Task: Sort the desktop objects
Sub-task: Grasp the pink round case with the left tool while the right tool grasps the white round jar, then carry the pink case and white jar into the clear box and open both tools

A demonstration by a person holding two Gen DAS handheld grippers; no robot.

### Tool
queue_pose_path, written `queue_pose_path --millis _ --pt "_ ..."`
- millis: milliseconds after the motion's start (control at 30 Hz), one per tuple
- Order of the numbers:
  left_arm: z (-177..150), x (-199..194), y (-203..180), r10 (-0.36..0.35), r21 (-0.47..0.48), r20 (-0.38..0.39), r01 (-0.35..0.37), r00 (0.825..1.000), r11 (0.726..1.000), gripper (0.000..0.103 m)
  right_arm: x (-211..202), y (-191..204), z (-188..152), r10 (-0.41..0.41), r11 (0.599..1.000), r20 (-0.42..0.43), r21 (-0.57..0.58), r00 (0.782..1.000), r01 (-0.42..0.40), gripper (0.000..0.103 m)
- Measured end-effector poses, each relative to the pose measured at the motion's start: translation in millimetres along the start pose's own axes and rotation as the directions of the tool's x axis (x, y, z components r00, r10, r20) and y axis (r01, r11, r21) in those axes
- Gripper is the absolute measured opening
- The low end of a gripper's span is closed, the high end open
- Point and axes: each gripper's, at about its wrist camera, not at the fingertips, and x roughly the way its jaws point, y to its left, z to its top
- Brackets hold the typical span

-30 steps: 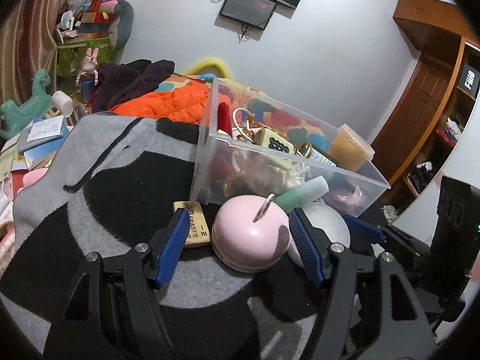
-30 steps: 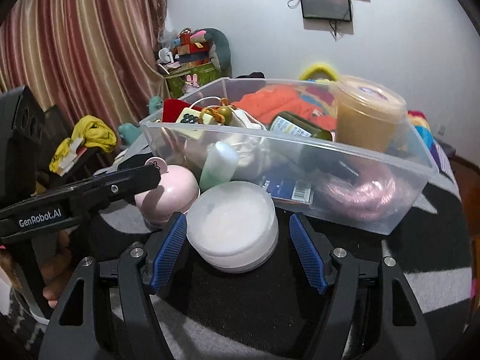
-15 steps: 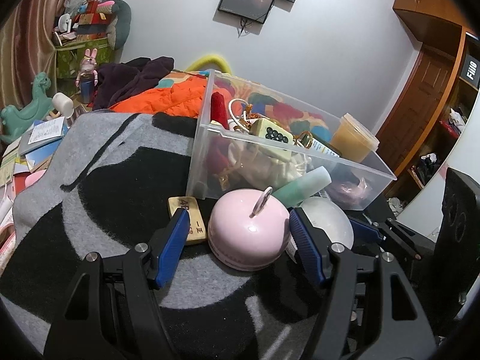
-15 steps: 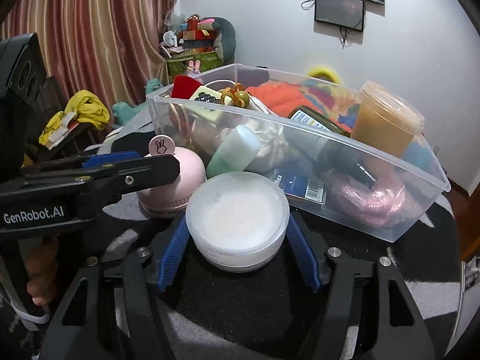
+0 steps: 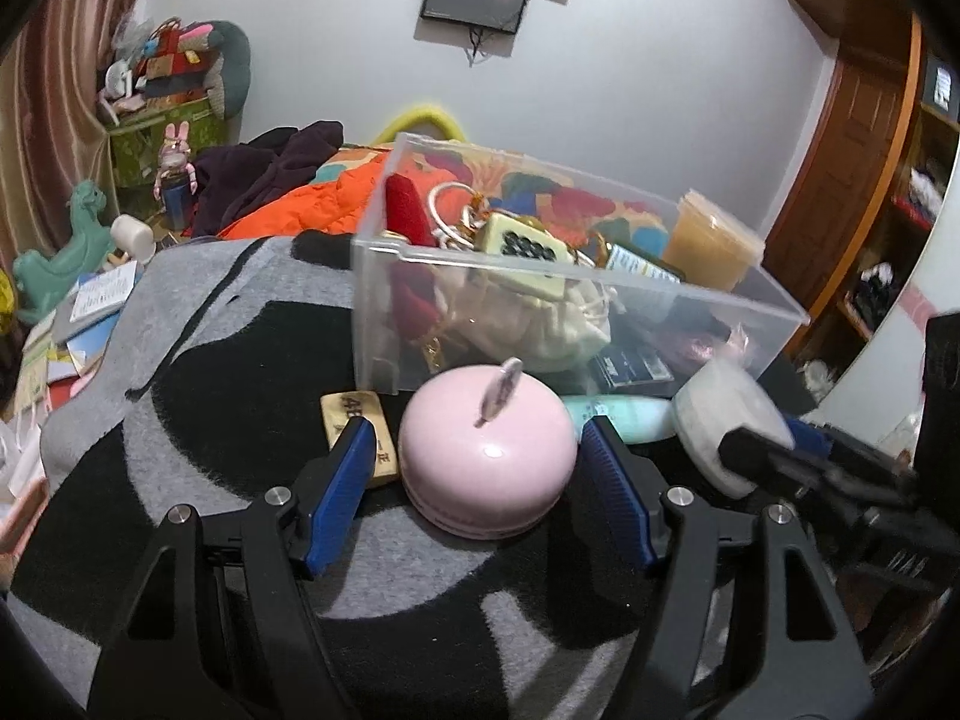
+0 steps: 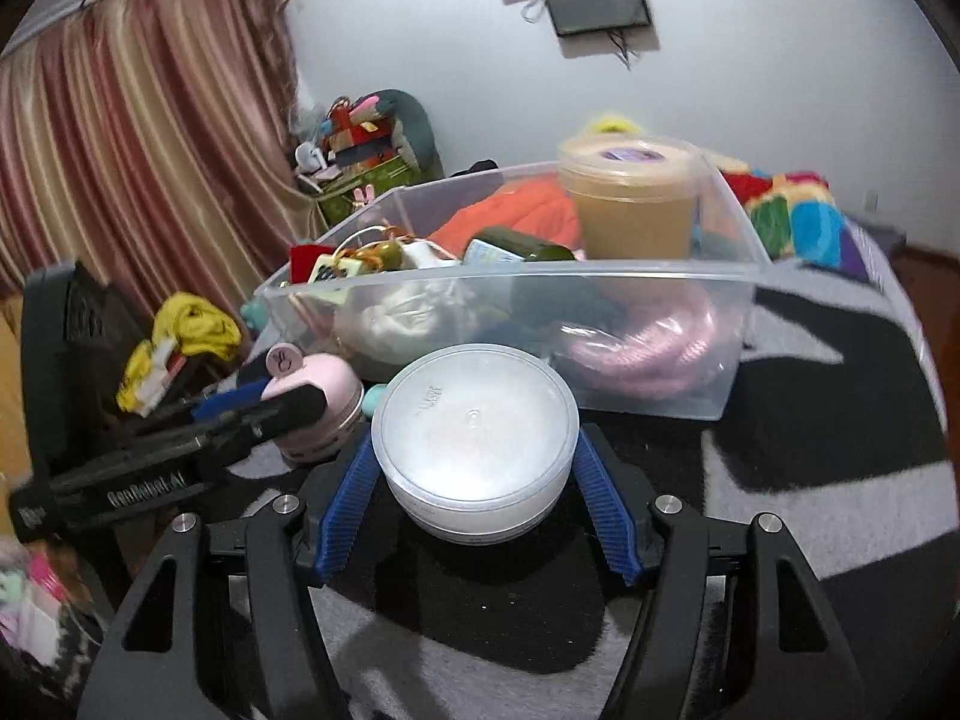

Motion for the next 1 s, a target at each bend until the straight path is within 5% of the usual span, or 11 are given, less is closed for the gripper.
queue_pose_path --millis 267,367,1000 --pt "3 18 -16 0.058 0.093 -0.046 -0.054 0.997 0.994 0.071 -3 -5 -2 0.062 0.997 0.011 0.034 0.998 -0.062 0.062" --pt "3 19 -17 0.088 0.094 -0.036 -0.084 0.995 0.992 0.062 -5 -10 -2 0.068 0.997 0.014 0.043 0.998 -0.069 0.062" --pt "-6 -20 -6 0.036 0.014 0.089 -0.038 0.995 0.999 0.062 -15 -13 -5 0.092 0.993 0.043 0.064 0.995 -0.095 0.062"
